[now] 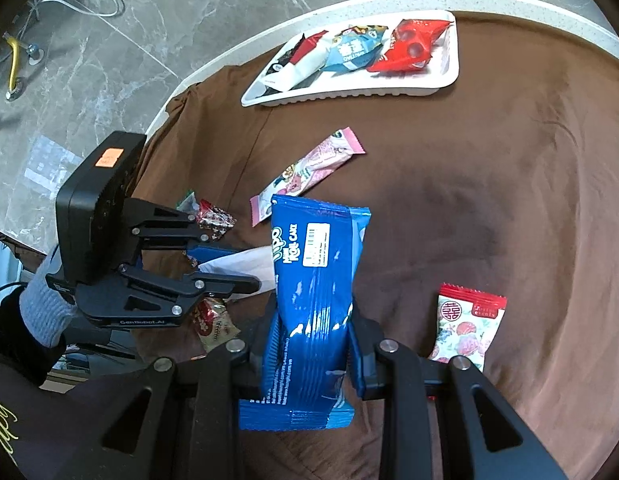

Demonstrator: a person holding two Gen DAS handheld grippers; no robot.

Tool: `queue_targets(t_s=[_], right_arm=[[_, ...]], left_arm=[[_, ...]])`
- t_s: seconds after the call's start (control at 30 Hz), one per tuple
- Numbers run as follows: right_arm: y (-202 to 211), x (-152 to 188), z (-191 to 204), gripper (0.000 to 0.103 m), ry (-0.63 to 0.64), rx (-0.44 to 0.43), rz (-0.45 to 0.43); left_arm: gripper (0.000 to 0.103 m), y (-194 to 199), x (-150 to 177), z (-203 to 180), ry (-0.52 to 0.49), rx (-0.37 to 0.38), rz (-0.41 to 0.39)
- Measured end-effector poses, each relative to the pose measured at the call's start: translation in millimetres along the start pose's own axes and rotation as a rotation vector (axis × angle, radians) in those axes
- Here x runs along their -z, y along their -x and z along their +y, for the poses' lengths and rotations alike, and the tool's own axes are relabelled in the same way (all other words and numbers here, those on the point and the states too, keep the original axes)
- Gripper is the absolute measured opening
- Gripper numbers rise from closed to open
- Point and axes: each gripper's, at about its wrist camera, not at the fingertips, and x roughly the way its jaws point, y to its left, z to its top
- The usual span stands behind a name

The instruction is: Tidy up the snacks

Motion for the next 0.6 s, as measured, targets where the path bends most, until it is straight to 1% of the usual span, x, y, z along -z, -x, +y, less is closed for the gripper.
queue_targets(t_s=[0.17,0.3,0.33,0.43,0.5,0.6], right_arm=[[-1.9,1.4,-4.6,0.031,-0.018,0.002,0.003],[-4.0,3.8,-7.6,0.031,-0.026,0.008,0.006],[-4.2,4.2,-8.0,0.032,-0.027,0.010,0.006],[-3.5,4.5,-9.8,0.034,-0.038,0.010,0.001],[-2.6,3.9,-11.4,0.034,-0.043,0.012,-0.002],[-0.9,3.3,-14.1,0.034,-0.052,0.008,-0.008]], left_arm=[[0.021,-6.6,-11.6,-2.6,-0.033,0.012,0.004],[0.021,-11.6,-20.0,-2.9,-0.030,0.066,-0.005],[0.021,-13.0,-22.2,-1.3,-0.026,0.067,-0.014],[0.015,-12.9,-24.3,-4.1,-0.043,0.091,-0.028],[0.011,-12.7,-24.6,-8.0,-0.055,0.093,-0.035],[0.009,-14.6,-23.9,-10.6,-0.040,0.130,-0.040]])
